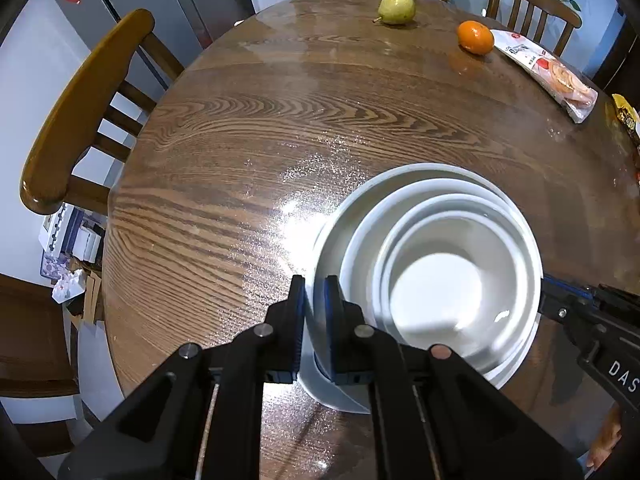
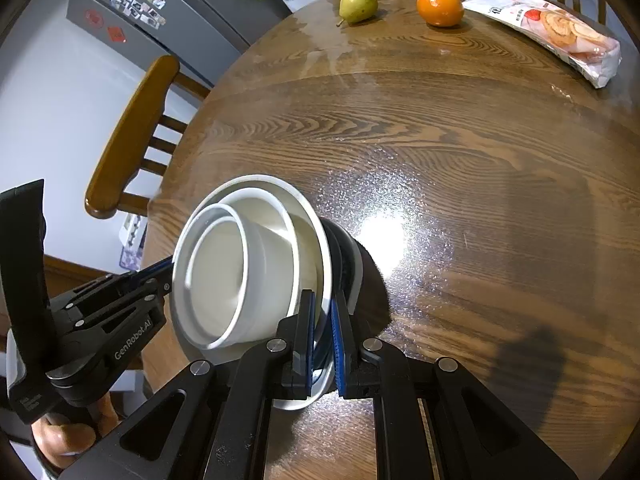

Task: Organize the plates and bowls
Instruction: 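Lower the nested bowls onto the teal dish on the white tray, then open both grippers and release the large white bowl rim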

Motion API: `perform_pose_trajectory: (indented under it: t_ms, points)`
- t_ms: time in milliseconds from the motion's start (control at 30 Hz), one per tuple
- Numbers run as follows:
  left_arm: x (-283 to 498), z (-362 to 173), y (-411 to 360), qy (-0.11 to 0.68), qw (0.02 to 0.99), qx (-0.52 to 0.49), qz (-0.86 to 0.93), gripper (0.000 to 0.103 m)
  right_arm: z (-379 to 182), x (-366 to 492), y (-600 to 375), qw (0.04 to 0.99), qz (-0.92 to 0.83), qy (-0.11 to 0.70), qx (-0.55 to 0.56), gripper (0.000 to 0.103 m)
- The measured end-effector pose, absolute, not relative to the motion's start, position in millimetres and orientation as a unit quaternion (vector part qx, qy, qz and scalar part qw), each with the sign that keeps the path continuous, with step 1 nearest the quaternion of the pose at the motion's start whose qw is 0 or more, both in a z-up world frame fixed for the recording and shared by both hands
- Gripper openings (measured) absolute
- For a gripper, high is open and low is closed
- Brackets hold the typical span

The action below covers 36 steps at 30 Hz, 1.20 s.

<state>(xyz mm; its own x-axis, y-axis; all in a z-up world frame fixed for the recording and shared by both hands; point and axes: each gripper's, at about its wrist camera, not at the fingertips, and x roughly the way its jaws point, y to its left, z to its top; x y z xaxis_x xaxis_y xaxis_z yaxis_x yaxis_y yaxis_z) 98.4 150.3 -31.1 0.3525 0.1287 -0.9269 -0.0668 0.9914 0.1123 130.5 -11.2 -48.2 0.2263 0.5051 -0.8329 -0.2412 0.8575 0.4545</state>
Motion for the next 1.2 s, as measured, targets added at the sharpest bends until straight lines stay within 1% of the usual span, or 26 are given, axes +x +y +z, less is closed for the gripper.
perform_pose_trajectory:
  t_ms: [367,467,667,767,833,900,933,1100,1200]
  points:
    - [93.5,-30.1,150.8,0.550,0.833,0.016,0.061,0.005,-44.2,127.6,-4.5,0.790,0.235,0.560,0.084,0.012]
    - [92.5,-29.8,153.0,0.547,0.835,0.011,0.063,0.008,-43.6,127.4,-3.5,0.792,0.232,0.559,0.081,0.012]
    - [91.2,-29.9,155.7,0.545,0.836,0.001,0.061,0.009,-41.4,126.0,-2.5,0.797,0.225,0.556,0.070,0.012]
    - [90.1,-29.7,157.1,0.543,0.837,0.001,0.066,0.017,-41.0,125.5,-2.2,0.798,0.223,0.556,0.070,0.012]
    - [89.1,-29.5,159.7,0.541,0.838,0.000,0.072,0.029,-40.6,125.4,-2.7,0.799,0.221,0.555,0.070,0.012]
    - [88.2,-29.8,163.4,0.541,0.838,-0.002,0.075,0.037,-40.3,125.8,-4.6,0.800,0.218,0.555,0.071,0.012]
    - [87.6,-29.8,165.0,0.541,0.838,-0.005,0.075,0.040,-40.2,126.0,-5.7,0.800,0.216,0.555,0.073,0.012]
    - [84.7,-28.2,167.6,0.535,0.841,-0.009,0.075,0.041,-39.6,125.8,-6.4,0.800,0.215,0.556,0.075,0.012]
    - [82.6,-24.3,169.1,0.529,0.845,-0.011,0.077,0.046,-35.3,124.7,-7.1,0.806,0.214,0.548,0.070,0.012]
